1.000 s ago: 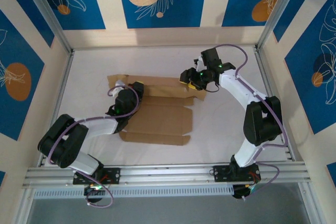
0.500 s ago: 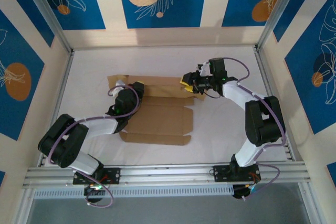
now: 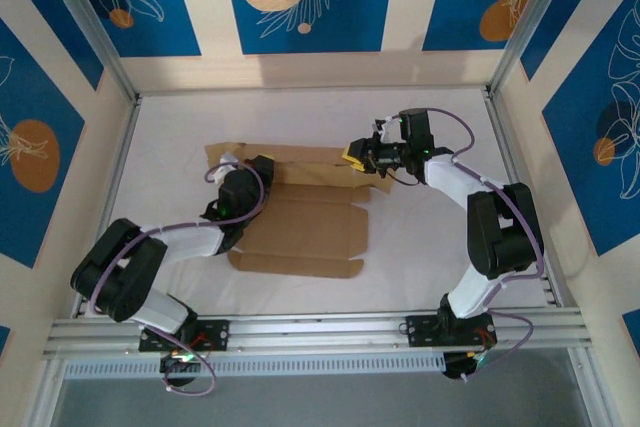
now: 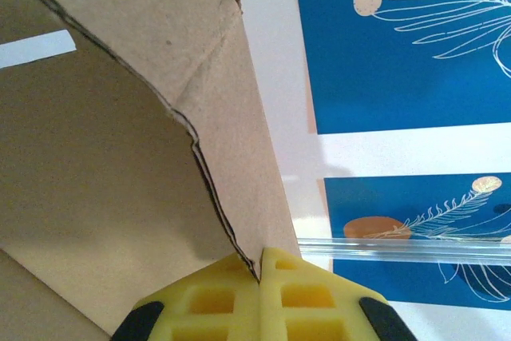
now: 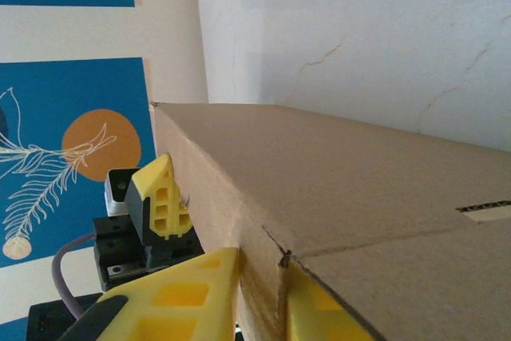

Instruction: Fold the paper box

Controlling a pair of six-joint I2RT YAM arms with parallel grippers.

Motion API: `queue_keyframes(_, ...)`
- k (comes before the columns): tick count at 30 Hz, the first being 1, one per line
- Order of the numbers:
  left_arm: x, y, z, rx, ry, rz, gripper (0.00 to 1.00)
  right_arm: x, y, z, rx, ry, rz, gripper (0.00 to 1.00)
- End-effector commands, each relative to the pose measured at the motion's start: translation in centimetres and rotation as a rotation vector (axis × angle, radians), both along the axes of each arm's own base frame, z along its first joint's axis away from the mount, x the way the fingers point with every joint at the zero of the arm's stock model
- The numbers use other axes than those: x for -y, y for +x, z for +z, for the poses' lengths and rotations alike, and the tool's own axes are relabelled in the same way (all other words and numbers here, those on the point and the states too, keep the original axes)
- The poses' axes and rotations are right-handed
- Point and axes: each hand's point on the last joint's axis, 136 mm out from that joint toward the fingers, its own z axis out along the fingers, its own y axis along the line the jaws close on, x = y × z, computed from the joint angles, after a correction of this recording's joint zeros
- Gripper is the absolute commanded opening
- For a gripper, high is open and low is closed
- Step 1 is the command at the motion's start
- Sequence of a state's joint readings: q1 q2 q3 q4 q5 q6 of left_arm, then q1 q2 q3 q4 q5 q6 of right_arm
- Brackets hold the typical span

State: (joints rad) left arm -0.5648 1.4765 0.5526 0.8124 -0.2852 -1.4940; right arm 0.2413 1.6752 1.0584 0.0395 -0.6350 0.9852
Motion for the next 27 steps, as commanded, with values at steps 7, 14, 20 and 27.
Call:
queue_keyframes(7,-0.2,-0.4,-0.4,-0.040,-0.028,0.002,0.00,-0.6,-0.2,1.9,0.021,0.156,0.024,0.30)
queue_keyframes(14,-0.1,-0.2,0.8,-0.028,-0.044,0.006,0.00,-0.9,0.5,3.4,0.049,0.296,-0.004,0.36)
queue_keyframes(20,-0.2,-0.3,0.8,-0.028,-0.053,0.007,0.00,-1.6,0.5,4.2,0.085,0.358,0.019,0.43)
queue_keyframes(27,-0.4,-0.5,0.6,-0.033,-0.064,0.014,0.00,-2.7,0.3,3.9,0.077,0.383,0.046,0.33)
